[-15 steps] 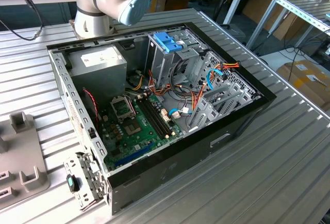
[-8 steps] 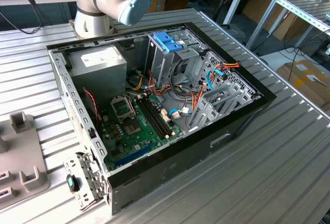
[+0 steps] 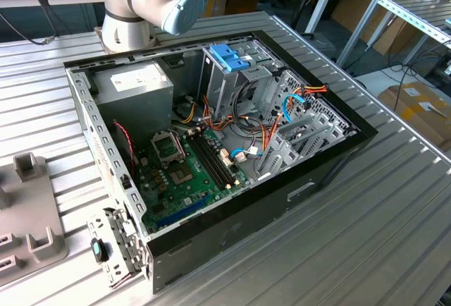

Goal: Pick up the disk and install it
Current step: 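Pick up the disk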

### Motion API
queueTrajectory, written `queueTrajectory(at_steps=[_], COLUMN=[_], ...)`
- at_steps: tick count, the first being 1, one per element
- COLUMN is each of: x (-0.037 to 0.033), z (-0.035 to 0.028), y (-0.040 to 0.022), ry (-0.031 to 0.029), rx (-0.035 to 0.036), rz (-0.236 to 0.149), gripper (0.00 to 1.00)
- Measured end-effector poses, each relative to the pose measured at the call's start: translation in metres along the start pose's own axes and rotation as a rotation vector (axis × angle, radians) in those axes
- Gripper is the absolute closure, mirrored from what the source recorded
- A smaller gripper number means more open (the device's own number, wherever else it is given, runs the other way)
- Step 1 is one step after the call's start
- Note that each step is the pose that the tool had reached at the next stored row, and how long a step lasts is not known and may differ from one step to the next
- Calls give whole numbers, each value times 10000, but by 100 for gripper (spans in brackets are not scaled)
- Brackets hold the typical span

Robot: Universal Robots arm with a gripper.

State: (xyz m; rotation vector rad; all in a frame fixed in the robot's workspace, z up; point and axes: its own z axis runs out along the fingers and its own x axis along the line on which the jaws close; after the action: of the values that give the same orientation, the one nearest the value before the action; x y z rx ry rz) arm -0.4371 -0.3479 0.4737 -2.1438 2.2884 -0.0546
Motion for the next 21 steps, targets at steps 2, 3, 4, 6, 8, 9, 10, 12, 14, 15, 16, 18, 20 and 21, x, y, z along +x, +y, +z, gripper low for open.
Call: queueTrajectory(at_steps=[2, 3, 4, 6, 8, 9, 10, 12, 14, 15, 16, 18, 20, 21], x=[0, 0, 0, -1, -1, -2, -3, -4, -5, -6, -6, -9, -8, -8], z=[-1, -1, -2, -2, -1, -1, -1, 0, 1, 1, 1, 2, 1, -3], y=[0, 0, 0, -2, -16, -30, -40, -56, -76, -89, -100, -130, -131, -132], ry=[1, 1, 1, 1, 1, 2, 1, 1, 0, 1, 2, 0, 0, 0], rx=[-1, 0, 0, -2, 0, -2, -1, -1, 0, -1, 0, -1, 0, 0], rz=[0, 1, 0, 1, 0, -1, 0, 0, 0, 0, 0, 1, 0, 0], gripper=[65, 65, 65, 65, 65, 65, 65, 65, 65, 65, 65, 65, 65, 65])
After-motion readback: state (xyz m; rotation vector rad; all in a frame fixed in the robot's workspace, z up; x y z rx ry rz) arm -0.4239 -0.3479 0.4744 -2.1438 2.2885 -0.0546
